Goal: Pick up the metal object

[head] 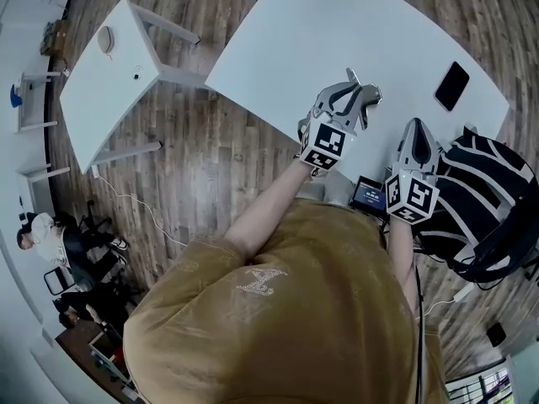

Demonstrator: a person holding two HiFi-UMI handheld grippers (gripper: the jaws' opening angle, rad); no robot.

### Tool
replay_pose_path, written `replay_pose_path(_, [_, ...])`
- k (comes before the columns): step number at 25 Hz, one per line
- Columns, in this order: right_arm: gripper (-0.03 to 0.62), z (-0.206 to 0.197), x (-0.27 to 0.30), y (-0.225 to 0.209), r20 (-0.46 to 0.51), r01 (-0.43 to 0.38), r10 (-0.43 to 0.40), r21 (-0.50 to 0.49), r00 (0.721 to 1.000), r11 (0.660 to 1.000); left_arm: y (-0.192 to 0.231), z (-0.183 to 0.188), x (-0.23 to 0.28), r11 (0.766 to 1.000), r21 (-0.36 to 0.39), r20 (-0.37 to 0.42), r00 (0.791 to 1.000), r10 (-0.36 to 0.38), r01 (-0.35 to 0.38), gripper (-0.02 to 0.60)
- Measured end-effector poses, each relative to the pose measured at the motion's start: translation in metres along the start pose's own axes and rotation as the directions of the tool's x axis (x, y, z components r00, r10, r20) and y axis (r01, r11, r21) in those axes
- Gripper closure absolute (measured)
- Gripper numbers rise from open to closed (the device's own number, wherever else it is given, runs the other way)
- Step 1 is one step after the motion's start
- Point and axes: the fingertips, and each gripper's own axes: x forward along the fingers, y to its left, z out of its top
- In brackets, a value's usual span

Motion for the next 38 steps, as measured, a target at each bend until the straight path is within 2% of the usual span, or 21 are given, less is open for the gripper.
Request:
replay_pose_path(9, [0.585, -0.002, 0.009, -0.017, -0.023, 0.029, -0.029, 0.023, 0.999, 0.999, -0.004, -0.004, 0.023, 0.996, 0.046, -0.013, 0.997, -0.07, 0.071, 0.509])
replay_pose_path(14, [0.585, -0.01, 0.007, -0.018, -0.045, 0.027, -0.026, 0.03, 0.999, 0.999, -0.015, -0.024, 0.035, 0.985, 0.106, -0.098, 0.987, -0.129, 0.139, 0.439])
replay_pose_path(17, [0.585, -0.014, 0.007, -0.018, -0.064, 0.026, -0.024, 0.038, 0.998, 0.999, -0.02, -0.042, 0.042, 0.974, 0.098, -0.171, 0.968, -0.183, 0.202, 0.395])
replay_pose_path(22, [0.585, -0.018, 0.007, -0.016, -0.08, 0.026, -0.022, 0.051, 0.997, 0.998, -0.027, -0.067, 0.051, 0.959, 0.044, -0.265, 0.929, -0.258, 0.279, 0.281])
replay_pose_path(26, [0.585, -0.022, 0.007, -0.016, -0.089, 0.026, -0.021, 0.054, 0.996, 0.998, -0.035, -0.08, 0.058, 0.94, 0.054, -0.328, 0.895, -0.302, 0.337, 0.235])
replay_pose_path(32, [0.585, -0.023, 0.004, -0.018, -0.094, 0.038, -0.032, 0.056, 0.995, 0.998, -0.042, -0.094, 0.067, 0.922, 0.046, -0.389, 0.857, -0.338, 0.385, 0.189])
replay_pose_path(38, [0.585, -0.027, 0.007, -0.022, -0.109, 0.047, -0.04, 0.063, 0.993, 0.997, -0.044, -0.102, 0.074, 0.915, 0.049, -0.423, 0.838, -0.343, 0.4, 0.186])
